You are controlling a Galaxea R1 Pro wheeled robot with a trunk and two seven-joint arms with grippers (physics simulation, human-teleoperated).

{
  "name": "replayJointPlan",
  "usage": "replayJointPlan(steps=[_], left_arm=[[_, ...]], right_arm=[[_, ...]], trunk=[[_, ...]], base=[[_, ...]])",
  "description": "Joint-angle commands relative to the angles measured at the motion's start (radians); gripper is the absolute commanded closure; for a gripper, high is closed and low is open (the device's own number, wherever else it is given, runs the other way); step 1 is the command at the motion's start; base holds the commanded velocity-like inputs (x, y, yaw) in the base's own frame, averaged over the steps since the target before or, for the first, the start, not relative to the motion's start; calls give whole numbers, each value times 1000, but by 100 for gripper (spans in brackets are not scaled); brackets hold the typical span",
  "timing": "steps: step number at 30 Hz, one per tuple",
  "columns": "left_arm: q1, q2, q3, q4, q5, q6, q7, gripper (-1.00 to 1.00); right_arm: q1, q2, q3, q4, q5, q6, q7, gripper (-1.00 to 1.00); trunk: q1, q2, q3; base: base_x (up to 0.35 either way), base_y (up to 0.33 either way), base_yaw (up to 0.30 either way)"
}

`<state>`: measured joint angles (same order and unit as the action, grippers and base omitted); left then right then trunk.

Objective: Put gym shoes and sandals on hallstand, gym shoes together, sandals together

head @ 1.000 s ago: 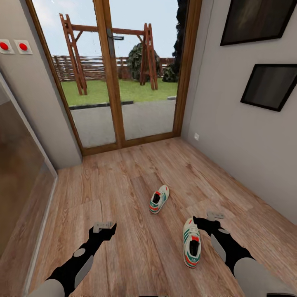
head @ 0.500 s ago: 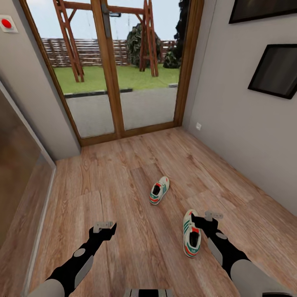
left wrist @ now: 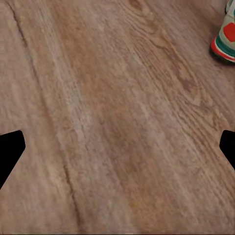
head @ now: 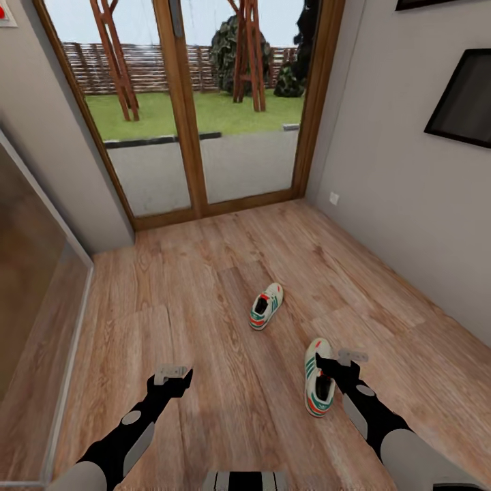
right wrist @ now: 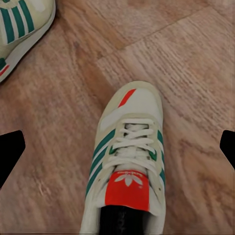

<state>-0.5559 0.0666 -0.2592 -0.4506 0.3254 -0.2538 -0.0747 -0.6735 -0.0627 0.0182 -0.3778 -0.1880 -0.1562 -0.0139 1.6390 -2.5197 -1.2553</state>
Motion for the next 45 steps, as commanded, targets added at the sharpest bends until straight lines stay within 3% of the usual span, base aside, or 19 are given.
replayJointPlan(steps=[1,11,39,45], left_arm=[[-1,1,-6,1,11,-4,-2,-100],[-1,1,-6,1,11,-4,-2,-100],[-1,1,-6,1,11,-5,-2,-100],[-1,1,-6,1,11,-5,-2,-100]], right_arm=[[0,0,2,0,-7,-3,-1,-100],[0,0,2,0,-7,-3,-1,-100],[-1,0,2,-1,-16,-3,-1,-100],[0,-1,2,-1,-16,-3,-1,-100]], trunk=[[0,-1,-6],[1,-1,-24],[1,-1,-25],[1,-1,-25]], base=[[0,0,136],[0,0,137],[-26,0,3],[-243,0,0]])
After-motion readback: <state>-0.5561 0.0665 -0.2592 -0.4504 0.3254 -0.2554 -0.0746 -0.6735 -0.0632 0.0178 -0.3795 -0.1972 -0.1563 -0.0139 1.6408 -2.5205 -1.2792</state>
